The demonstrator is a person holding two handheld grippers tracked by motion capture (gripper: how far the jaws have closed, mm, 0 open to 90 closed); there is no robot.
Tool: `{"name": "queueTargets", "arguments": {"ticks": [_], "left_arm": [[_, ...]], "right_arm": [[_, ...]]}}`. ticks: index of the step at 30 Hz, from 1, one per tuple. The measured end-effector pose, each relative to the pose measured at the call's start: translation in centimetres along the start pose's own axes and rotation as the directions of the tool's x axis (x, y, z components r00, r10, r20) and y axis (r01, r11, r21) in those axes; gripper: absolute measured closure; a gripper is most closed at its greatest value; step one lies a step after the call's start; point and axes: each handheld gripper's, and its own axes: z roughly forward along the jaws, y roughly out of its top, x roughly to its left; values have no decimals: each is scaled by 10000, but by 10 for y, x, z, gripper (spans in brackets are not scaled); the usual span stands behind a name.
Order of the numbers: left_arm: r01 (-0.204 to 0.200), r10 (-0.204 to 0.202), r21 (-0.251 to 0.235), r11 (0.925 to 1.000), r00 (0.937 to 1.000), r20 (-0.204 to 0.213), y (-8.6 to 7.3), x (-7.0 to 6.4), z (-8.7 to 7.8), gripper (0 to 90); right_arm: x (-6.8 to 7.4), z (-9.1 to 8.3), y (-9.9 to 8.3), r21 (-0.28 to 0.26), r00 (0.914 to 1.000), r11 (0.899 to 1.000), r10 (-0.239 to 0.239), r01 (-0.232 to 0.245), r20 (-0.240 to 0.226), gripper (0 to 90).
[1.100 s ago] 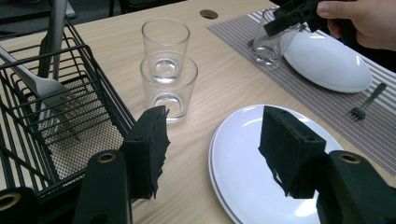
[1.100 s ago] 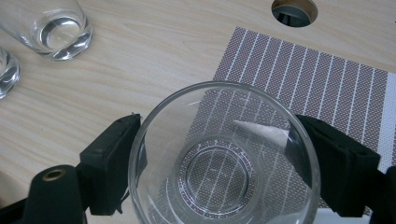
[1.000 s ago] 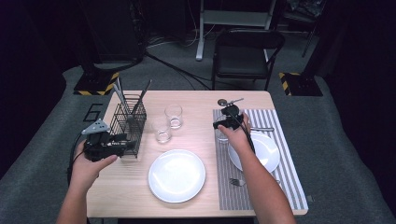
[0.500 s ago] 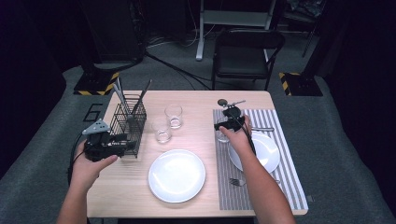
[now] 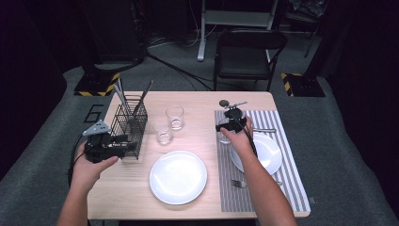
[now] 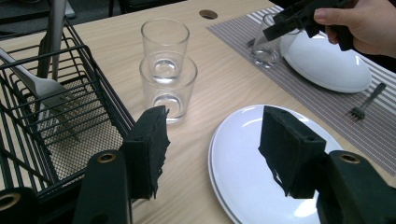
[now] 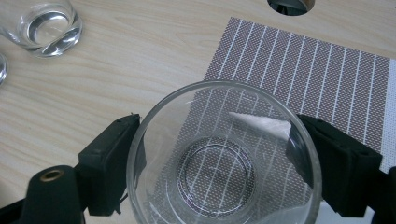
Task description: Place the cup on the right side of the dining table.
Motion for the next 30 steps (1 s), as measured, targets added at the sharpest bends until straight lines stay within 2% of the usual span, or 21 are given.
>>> {"name": "queueTargets", "arguments": {"ticks": [2,5,15,30], "left_arm": [[-16,16,48,10000,10000,14,0,0,0,414],[-14,14,72,10000,10000,21,0,1,2,414],[54,-54,39,10000,10000,-26,-1,1,3,414],[135,-135,27,9999,9999,-9,-1,3,3,413]], "right_arm": [[-1,0,0,-25,10000,10000,-35,35,15,155],[1,-1,0,-55,9995,10000,-41,43,300,130],[3,-1,1,-181,10000,9998,27,-27,-3,97],[5,-12,11,-300,10000,9995,-80,79,-24,69]]}}
